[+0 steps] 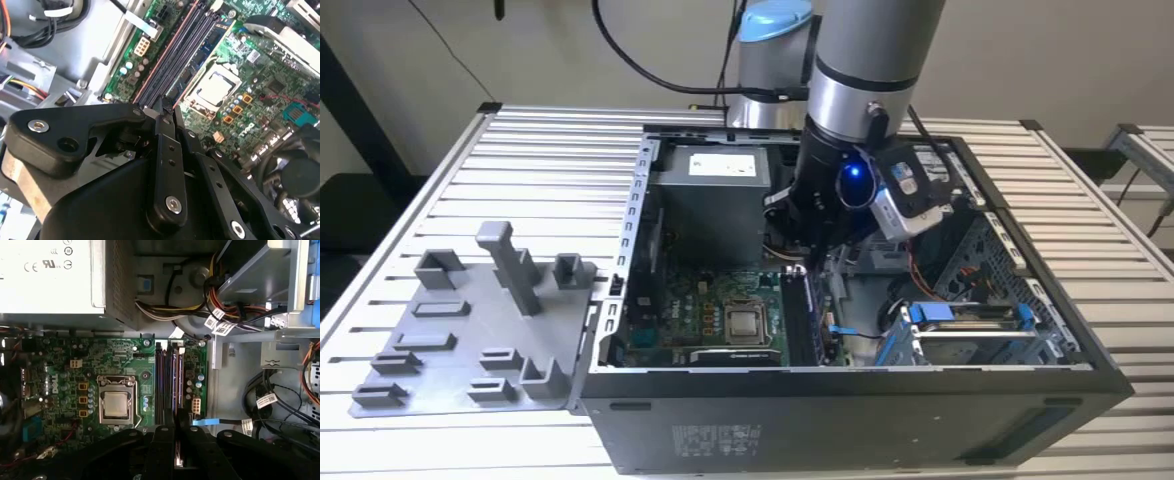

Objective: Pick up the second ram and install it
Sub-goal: 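Insert the second ram into the second slot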

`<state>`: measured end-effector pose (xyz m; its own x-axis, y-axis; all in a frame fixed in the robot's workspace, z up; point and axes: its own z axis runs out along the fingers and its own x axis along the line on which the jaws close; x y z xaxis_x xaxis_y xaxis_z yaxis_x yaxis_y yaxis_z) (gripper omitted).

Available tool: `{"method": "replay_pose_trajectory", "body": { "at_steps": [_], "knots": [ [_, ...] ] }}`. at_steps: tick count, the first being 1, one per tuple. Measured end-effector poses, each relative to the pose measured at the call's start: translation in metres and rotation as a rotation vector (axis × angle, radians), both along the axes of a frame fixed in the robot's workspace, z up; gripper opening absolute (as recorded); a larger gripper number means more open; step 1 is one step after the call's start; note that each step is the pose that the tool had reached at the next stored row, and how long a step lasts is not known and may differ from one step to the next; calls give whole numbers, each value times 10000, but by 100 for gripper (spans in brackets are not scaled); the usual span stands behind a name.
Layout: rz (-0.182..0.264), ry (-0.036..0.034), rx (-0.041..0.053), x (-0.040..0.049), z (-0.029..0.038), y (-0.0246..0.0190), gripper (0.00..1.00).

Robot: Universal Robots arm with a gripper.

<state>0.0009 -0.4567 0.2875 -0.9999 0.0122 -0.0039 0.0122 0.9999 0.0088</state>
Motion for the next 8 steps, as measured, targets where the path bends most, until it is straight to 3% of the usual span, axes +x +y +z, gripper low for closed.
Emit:
{"method": "replay_pose_trajectory", "body": {
  "at_steps": [8],
  "knots": [
    [1, 0, -12, -10, -99, -14, 14]
  ]
}}
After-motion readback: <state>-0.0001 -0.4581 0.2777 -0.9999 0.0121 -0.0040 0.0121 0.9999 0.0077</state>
